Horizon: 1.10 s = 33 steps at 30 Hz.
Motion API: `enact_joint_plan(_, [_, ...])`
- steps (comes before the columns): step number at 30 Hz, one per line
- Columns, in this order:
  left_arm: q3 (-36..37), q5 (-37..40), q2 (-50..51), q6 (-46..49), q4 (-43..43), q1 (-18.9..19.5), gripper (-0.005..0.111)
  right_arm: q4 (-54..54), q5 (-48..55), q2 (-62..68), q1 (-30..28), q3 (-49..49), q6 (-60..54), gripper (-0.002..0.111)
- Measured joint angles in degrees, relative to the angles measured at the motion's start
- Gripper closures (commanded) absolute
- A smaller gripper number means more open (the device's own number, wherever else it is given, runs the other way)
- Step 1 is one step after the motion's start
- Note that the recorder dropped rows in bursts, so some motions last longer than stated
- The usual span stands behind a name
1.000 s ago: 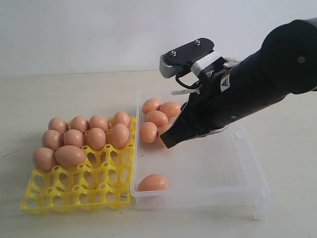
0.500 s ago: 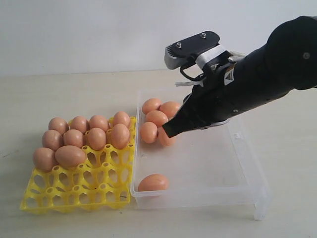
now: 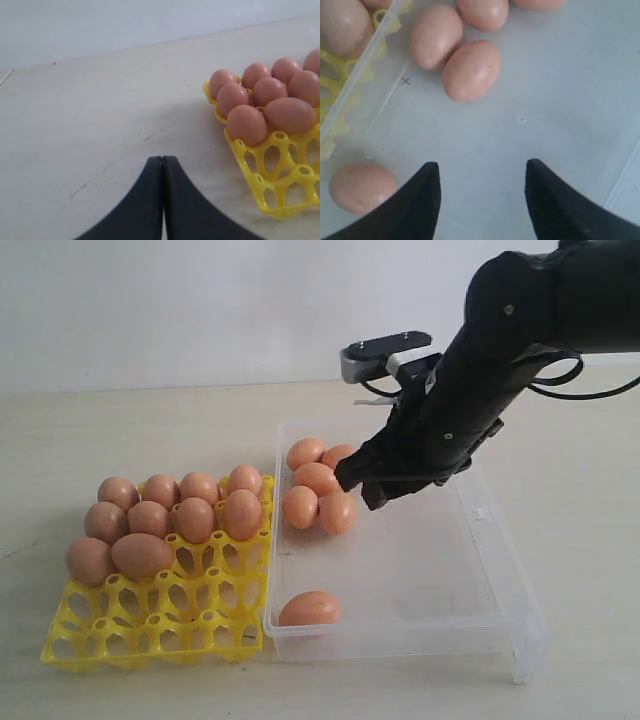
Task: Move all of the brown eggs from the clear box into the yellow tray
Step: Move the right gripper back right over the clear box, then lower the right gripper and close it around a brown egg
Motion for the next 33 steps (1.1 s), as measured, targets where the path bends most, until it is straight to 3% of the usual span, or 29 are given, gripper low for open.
enact_joint_plan(12, [0.00, 0.00, 0.00, 0.00, 0.00, 0.00, 0.107, 0.92, 4.87, 12.75, 0.00, -16.83, 6.85, 0.056])
enact_joint_plan(33, [0.00, 0.00, 0.00, 0.00, 0.00, 0.00, 0.107, 1.79, 6.19, 24.01, -0.20, -26.03, 6.89, 0.056])
